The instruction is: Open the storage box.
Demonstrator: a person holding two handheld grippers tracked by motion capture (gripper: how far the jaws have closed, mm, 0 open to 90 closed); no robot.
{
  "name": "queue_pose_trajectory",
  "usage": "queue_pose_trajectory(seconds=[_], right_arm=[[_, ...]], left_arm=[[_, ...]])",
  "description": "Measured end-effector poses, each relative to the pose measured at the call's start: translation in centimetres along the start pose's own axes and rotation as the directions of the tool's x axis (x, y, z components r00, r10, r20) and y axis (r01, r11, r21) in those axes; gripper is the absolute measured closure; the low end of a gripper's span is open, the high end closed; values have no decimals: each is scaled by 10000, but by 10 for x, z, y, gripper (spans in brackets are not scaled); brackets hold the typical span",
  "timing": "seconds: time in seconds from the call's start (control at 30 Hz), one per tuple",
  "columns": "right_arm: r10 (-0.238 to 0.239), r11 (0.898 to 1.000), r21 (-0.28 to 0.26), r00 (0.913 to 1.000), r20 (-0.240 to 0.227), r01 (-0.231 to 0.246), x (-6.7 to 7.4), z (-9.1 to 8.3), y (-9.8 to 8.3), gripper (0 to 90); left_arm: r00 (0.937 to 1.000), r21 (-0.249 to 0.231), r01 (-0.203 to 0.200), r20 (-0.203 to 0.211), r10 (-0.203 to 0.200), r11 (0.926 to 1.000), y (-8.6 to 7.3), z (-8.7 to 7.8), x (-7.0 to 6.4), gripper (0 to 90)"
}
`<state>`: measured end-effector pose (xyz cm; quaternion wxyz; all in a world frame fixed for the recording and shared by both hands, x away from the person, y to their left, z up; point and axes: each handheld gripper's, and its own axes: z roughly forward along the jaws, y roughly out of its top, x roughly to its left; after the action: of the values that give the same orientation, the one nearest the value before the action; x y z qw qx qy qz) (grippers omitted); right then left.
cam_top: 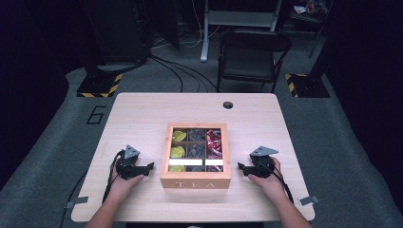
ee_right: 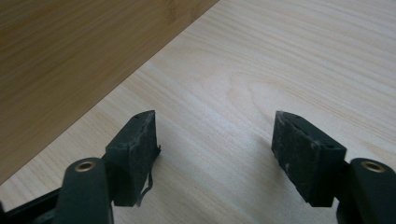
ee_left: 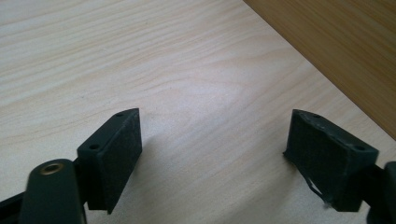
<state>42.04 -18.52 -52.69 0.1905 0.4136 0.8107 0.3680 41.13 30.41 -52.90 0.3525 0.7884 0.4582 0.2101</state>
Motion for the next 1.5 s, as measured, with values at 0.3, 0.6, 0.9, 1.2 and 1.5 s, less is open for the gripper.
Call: queue_pose_trajectory(seconds=[0.3, 0.6, 0.9, 1.2, 1.5], right_arm=[[152, 9998, 110, 9999, -59, -151, 0, -7, 2, 468], [-181, 9998, -25, 9998, -79, 181, 7, -22, 11, 495], [-395, 9985, -388, 9992, -90, 391, 25, -43, 25, 506], [-536, 9979, -387, 9966, -631, 512, 35, -65, 38, 490], [-640, 9960, -674, 9936, -929, 579, 43, -76, 43, 519]], left_arm=[[9998, 114, 160, 106, -161, 9998, 1, -6, 0, 379], [9963, -74, 725, 471, -721, 9973, 9, -23, -3, 414], [9950, -203, 696, 733, -680, 9974, 23, -44, -12, 441], [9924, -282, 644, 1070, -610, 9975, 30, -59, -17, 471], [9906, -447, 465, 1308, -403, 9979, 35, -73, -27, 500]])
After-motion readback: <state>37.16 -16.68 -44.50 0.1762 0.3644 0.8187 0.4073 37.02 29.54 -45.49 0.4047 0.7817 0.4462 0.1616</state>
